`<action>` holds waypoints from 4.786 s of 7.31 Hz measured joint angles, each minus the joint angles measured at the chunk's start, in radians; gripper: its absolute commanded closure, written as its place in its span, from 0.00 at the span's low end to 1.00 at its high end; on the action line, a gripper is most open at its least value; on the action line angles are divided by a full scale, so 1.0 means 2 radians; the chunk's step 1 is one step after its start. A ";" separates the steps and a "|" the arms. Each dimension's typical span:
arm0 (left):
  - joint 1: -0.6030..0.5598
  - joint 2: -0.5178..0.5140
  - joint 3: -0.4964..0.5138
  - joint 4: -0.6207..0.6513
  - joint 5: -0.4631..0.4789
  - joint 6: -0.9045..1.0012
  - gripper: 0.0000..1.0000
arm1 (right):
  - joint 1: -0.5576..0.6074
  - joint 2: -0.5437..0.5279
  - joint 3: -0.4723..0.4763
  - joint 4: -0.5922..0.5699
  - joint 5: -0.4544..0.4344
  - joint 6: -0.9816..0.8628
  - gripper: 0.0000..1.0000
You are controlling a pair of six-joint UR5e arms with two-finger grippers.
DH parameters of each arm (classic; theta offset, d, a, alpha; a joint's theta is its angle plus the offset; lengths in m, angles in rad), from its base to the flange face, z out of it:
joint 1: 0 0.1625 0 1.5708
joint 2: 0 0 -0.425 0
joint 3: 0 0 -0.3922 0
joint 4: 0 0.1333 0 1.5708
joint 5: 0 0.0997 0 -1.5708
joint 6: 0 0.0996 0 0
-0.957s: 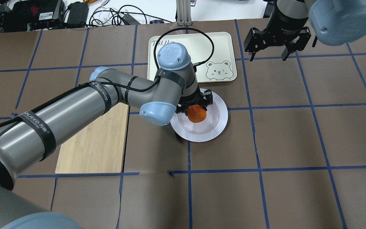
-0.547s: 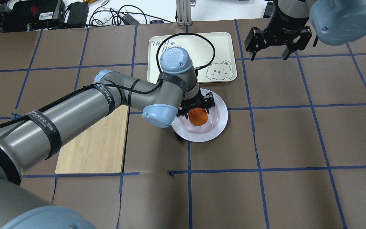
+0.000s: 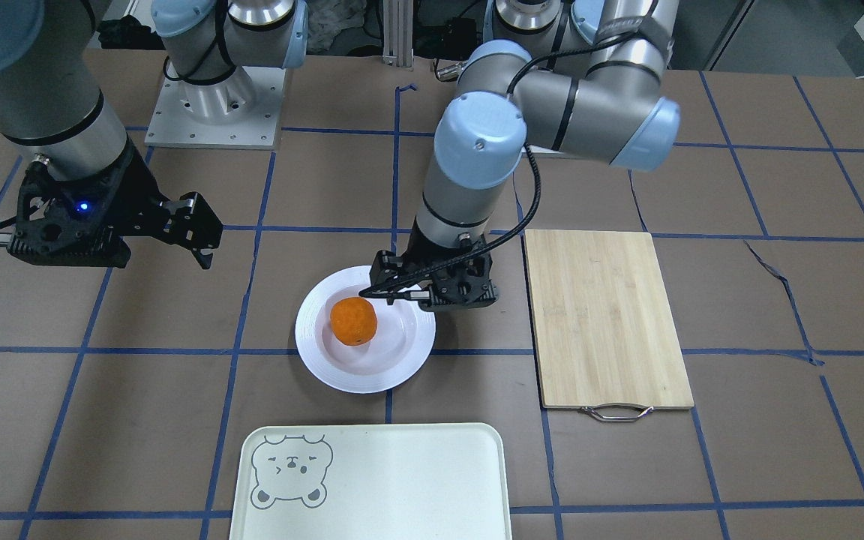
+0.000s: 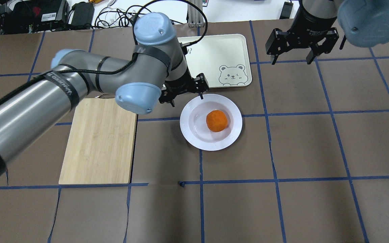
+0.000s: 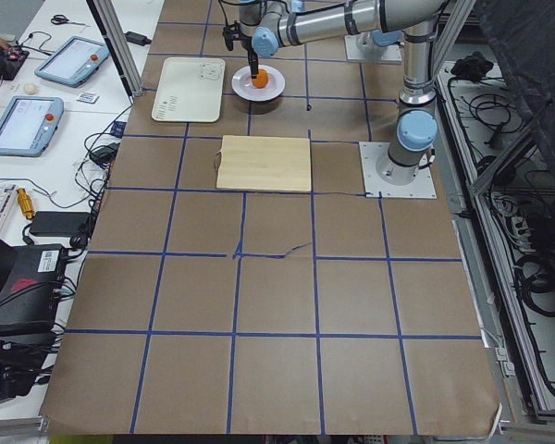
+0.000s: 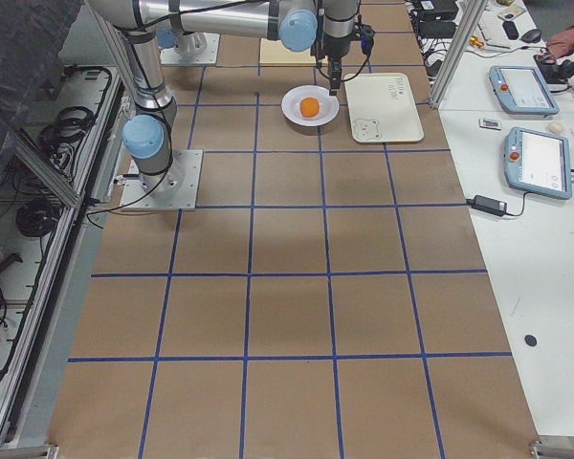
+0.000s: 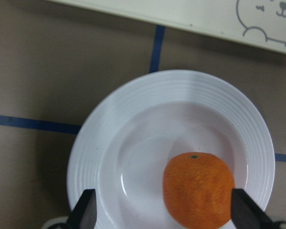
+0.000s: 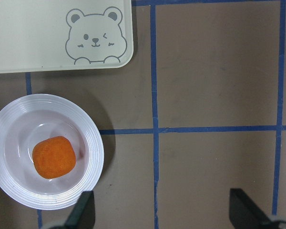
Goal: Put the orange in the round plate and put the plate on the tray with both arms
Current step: 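Open the left gripper to drop the orange onto the plate and lift, then reach the right gripper to the plate rim nearest it while left arm withdraws, then close the right gripper on the plate rim, then lift and carry the plate with the right gripper onto the bear tray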
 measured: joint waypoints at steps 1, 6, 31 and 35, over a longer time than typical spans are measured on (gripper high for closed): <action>0.027 0.031 0.020 -0.076 0.001 0.037 0.00 | -0.001 -0.001 0.002 0.000 0.000 0.000 0.00; 0.081 0.136 0.036 -0.172 0.065 0.128 0.00 | -0.036 0.003 0.104 -0.081 0.142 -0.037 0.00; 0.097 0.144 0.034 -0.153 0.058 0.163 0.00 | -0.095 0.124 0.355 -0.337 0.468 -0.160 0.99; 0.097 0.144 0.034 -0.153 0.058 0.163 0.00 | -0.095 0.090 0.351 -0.339 0.461 -0.030 1.00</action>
